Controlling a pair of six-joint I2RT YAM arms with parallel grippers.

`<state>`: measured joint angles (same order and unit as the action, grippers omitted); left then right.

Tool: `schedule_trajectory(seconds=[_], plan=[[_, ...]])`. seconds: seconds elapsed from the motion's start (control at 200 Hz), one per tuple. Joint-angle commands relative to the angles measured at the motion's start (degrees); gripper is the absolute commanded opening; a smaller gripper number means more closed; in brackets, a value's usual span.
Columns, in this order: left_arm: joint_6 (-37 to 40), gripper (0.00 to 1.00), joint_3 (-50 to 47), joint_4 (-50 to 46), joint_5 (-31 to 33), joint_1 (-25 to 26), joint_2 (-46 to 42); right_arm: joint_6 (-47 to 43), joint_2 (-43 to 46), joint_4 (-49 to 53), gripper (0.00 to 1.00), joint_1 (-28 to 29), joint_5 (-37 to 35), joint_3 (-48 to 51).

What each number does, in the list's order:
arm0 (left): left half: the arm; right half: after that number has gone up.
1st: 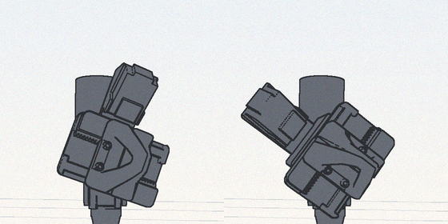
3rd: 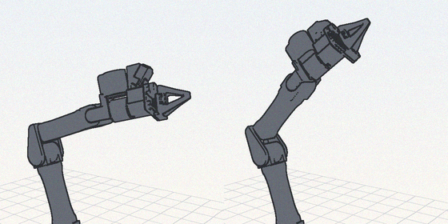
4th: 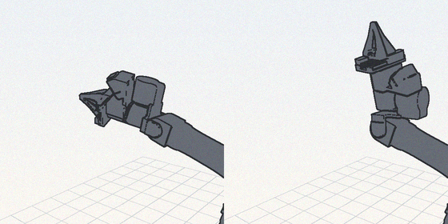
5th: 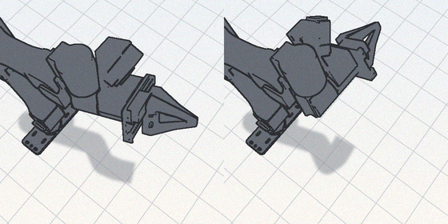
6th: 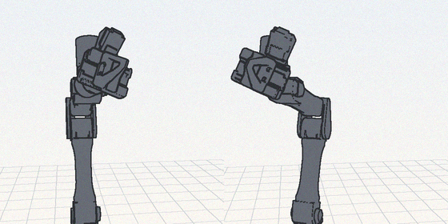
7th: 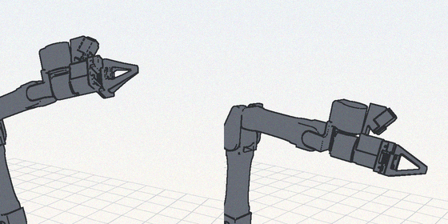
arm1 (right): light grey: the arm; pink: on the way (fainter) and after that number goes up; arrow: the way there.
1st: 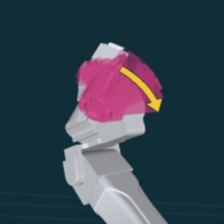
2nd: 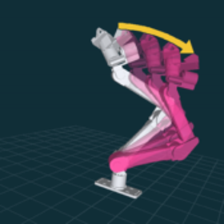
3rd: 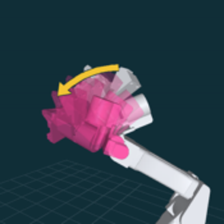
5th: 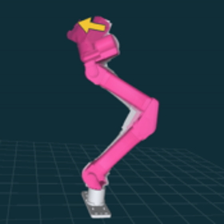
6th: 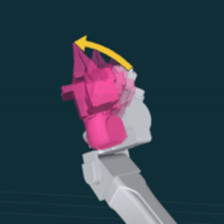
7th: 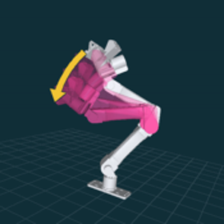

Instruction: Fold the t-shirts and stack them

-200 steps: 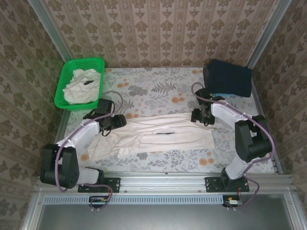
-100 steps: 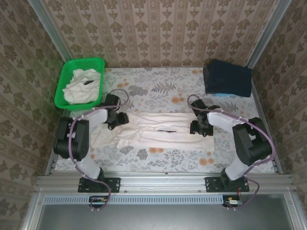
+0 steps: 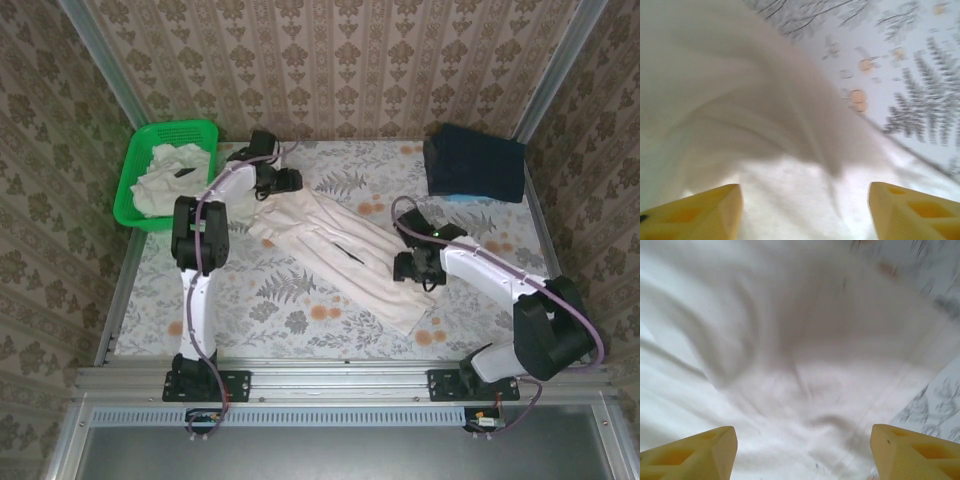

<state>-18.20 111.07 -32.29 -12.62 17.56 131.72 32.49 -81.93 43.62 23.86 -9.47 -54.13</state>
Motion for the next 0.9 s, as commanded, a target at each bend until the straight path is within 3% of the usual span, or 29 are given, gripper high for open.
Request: schedule_trajectory(seconds=[0.0,0.01,0.025,0.165,0.275,0.52,0.64,0.755,0.895], plan=[[1.79,0.91,-0.67,-4.43,2.13,0.1,-7.71,-4.9,-4.77,-2.78,0.73,-2.67,-2.29,-3.08],[1.59,0.97,-1.49,-4.02,2.31,0.1,-8.41,-5.17,-5.82,-2.83,0.72,-2.93,-2.37,-3.7],[1.41,0.99,-2.91,-3.41,2.87,0.11,-9.59,-5.37,-7.09,-2.72,0.72,-3.11,-2.44,-4.4],[-0.45,1.0,-20.54,7.14,4.94,1.4,-20.87,-6.95,-16.17,-4.25,0.7,-4.34,-3.53,-7.47],[-2.75,1.0,-28.5,12.46,3.17,1.62,-21.25,-6.18,-19.4,-4.18,0.69,-3.93,-2.12,-7.4],[-6.83,0.88,-26.5,15.81,1.46,1.16,-9.57,-2.03,-14.26,-2.45,0.69,-2.12,-1.32,-0.53],[-6.99,0.83,-19.8,13.81,-1.04,1.32,-3.49,-0.05,-11.26,-2.92,0.69,-0.48,1.01,3.15],[-6.92,0.77,-14.12,14.51,-4.01,1.63,1.39,2.75,-8.97,-3.18,0.69,3.89,3.32,5.48],[-6.44,0.77,-4.36,14.78,-7.12,2.87,7.55,7.36,-8.57,-5.75,0.69,11.09,7.37,6.47]])
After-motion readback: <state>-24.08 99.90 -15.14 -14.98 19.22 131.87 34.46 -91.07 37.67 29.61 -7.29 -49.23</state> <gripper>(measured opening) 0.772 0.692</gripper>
